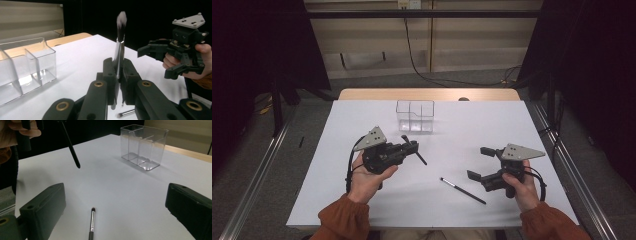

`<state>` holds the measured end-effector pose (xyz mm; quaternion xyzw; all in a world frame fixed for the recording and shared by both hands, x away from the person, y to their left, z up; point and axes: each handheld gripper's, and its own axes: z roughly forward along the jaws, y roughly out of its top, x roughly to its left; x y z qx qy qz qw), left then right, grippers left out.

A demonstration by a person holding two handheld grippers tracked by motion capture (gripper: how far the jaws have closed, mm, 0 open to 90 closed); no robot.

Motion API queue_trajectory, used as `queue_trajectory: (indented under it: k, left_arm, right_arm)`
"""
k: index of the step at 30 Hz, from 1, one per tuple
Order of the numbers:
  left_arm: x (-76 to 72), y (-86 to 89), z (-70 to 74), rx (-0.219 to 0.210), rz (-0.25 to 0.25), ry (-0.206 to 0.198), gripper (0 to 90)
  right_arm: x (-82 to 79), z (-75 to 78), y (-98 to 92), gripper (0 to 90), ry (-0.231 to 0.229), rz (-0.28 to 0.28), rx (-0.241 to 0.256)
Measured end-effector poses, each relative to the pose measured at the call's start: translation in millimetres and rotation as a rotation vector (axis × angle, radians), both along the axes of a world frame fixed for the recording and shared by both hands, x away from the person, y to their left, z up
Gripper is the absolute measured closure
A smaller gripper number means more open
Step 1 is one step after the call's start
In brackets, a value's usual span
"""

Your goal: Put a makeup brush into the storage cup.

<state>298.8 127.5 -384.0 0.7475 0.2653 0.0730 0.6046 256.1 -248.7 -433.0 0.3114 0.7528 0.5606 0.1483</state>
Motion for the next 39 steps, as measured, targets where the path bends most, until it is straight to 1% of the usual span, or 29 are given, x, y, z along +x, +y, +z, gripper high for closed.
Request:
queue_trajectory:
  k: [2, 4, 7, 9, 10, 11, 13, 15, 16, 19, 21, 24, 25, 27, 28, 29, 30, 32, 35, 37, 39]
  left_arm:
    - [-0.7, 2.7, 0.8, 0.007, 0.003, 0.012, 83.9]
    - [-1.6, 4.6, 1.8, 0.02, 0.003, 0.015, 83.8]
    - [-1.1, 8.5, 1.6, 0.016, 0.013, 0.017, 83.9]
    - [0.6, 12.3, 1.6, 0.018, 0.017, 0.019, 83.9]
    - [1.4, 13.7, 1.8, 0.021, 0.028, 0.017, 83.9]
    - [2.0, 15.1, 1.8, 0.014, 0.027, 0.02, 83.9]
    - [3.1, 17.8, 2.5, 0.022, 0.035, 0.02, 83.9]
    - [4.0, 19.6, 2.9, 0.02, 0.039, 0.023, 83.9]
    - [4.7, 20.9, 3.5, 0.031, 0.045, 0.019, 83.9]
    - [6.6, 23.9, 3.9, 0.033, 0.048, 0.021, 83.9]
    - [7.9, 25.5, 4.0, 0.034, 0.054, 0.025, 83.8]
    - [10.7, 27.9, 4.0, 0.041, 0.06, 0.028, 83.9]
    - [11.5, 28.5, 3.8, 0.038, 0.061, 0.033, 83.9]
    - [13.5, 30.1, 3.6, 0.045, 0.064, 0.034, 83.9]
    - [14.4, 30.7, 3.7, 0.05, 0.068, 0.033, 83.8]
    - [15.1, 31.5, 4.1, 0.053, 0.071, 0.04, 83.9]
    - [16.7, 32.6, 4.3, 0.05, 0.071, 0.035, 83.9]
    - [19.1, 34.3, 5.3, 0.052, 0.076, 0.038, 83.9]
    - [23.4, 35.8, 6.0, 0.059, 0.089, 0.035, 83.9]
    - [26.0, 36.6, 6.6, 0.054, 0.091, 0.037, 83.9]
    - [28.9, 37.4, 7.4, 0.065, 0.098, 0.037, 83.9]
  right_arm:
    - [-2.4, 0.4, -3.8, 2.6, 0.003, -0.01, 0.009]
    - [-4.4, 0.4, -7.3, 2.6, -0.002, -0.023, 0.014]
    - [-6.7, -1.1, -11.8, 2.2, -0.002, -0.043, 0.015]
    - [-8.4, -2.6, -14.8, 2.0, -0.005, -0.064, 0.024]
    - [-9.1, -3.2, -16.4, 2.0, -0.005, -0.072, 0.033]
    - [-9.9, -3.6, -18.2, 2.0, -0.003, -0.084, 0.044]
    - [-11.6, -3.9, -21.8, 1.8, 0.001, -0.1, 0.06]
    - [-13.7, -4.5, -25.1, 1.8, -0.008, -0.113, 0.064]
    - [-15.1, -4.9, -26.8, 1.8, -0.008, -0.12, 0.064]
    - [-19.2, -7.0, -31.4, 1.6, -0.015, -0.132, 0.058]
    - [-21.4, -8.1, -35.5, 1.1, -0.024, -0.153, 0.047]
    - [-23.2, -8.9, -41.7, 1.1, -0.03, -0.179, 0.054]
    - [-23.7, -9.1, -43.0, 1.2, -0.034, -0.183, 0.05]
    - [-25.3, -8.9, -45.3, 1.2, -0.03, -0.183, 0.048]
    - [-26.5, -8.7, -45.9, 1.2, -0.033, -0.184, 0.049]
    - [-27.7, -8.6, -46.8, 1.3, -0.039, -0.184, 0.044]
    - [-28.8, -8.5, -47.9, 1.5, -0.043, -0.185, 0.045]
    - [-30.6, -8.5, -50.1, 1.5, -0.046, -0.194, 0.042]
    - [-32.1, -8.8, -52.9, 1.7, -0.047, -0.192, 0.059]
    - [-32.9, -9.6, -52.9, 1.6, -0.057, -0.2, 0.054]
    - [-33.3, -11.5, -51.7, 1.3, -0.055, -0.206, 0.046]
